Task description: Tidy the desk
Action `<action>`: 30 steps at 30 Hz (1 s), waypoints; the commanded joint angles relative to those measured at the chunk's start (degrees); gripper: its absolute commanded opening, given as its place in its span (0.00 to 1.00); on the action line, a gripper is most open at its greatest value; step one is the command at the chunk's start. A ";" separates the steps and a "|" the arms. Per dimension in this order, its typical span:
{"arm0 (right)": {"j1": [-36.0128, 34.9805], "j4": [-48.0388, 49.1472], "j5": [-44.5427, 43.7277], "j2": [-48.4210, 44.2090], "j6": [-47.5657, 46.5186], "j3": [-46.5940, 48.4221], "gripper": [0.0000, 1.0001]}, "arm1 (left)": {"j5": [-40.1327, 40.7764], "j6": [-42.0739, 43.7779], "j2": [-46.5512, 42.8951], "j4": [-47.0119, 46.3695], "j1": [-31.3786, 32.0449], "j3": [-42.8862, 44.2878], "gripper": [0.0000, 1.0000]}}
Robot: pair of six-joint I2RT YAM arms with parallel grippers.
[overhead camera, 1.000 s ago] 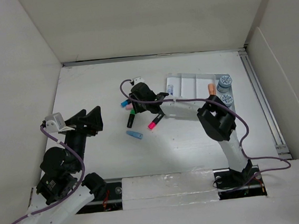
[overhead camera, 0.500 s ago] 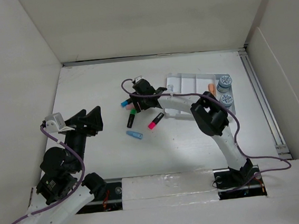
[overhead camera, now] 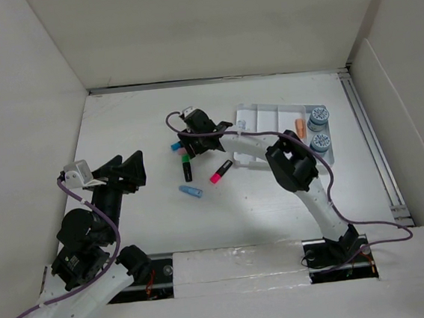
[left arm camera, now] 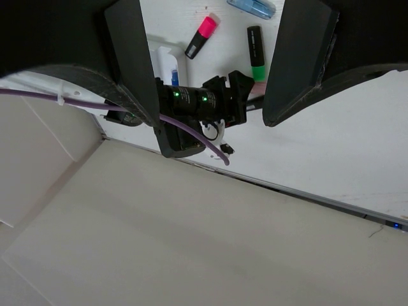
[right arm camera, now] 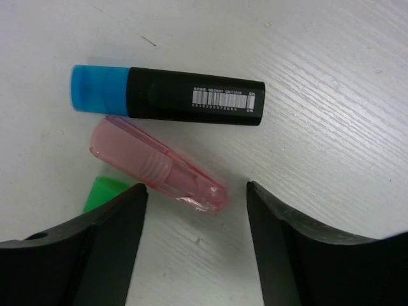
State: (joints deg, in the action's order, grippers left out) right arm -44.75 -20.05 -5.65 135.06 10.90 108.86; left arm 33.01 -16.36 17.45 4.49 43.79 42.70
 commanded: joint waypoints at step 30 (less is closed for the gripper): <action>-1.48 -6.21 -0.24 1.69 -3.42 6.97 0.74 | -0.76 0.36 -0.40 -2.21 -0.11 -0.16 0.61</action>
State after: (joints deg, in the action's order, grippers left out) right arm -46.81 -24.03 -5.39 134.23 8.73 110.80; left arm 32.93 -16.36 17.47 4.49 43.79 42.70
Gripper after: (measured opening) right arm 0.736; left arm 0.614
